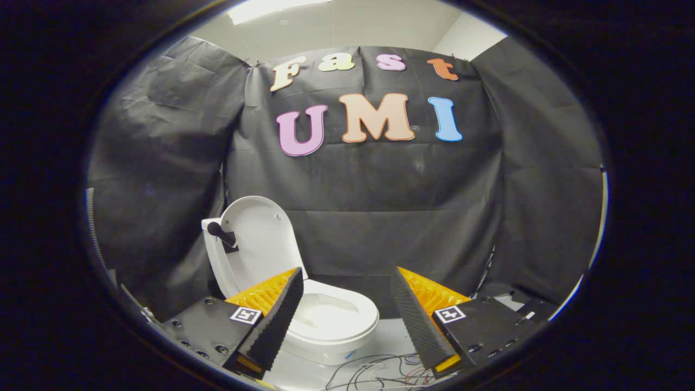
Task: Open the toilet lid.
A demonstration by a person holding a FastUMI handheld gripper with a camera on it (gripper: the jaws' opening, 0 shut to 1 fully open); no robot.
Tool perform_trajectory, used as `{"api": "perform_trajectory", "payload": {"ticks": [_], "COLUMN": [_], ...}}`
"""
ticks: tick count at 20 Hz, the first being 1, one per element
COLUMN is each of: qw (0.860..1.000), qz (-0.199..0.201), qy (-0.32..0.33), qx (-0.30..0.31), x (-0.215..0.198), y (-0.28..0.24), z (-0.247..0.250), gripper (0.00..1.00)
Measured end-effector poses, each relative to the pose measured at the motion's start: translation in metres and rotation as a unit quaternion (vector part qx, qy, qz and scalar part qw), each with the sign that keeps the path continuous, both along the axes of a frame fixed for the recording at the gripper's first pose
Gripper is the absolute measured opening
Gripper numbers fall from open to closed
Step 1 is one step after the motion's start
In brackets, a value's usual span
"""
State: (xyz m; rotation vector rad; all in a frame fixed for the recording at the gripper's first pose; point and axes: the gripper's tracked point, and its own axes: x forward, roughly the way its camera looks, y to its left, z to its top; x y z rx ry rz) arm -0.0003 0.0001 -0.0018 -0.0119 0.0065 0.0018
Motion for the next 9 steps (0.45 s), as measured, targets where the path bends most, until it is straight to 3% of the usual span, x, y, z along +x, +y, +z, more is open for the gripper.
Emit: {"api": "perform_trajectory", "payload": {"ticks": [9], "qw": [1.0], "qz": [0.0], "qy": [0.0], "qx": [0.0], "x": [0.0007], "y": [-0.0006], "z": [-0.0006], "gripper": [1.0]}}
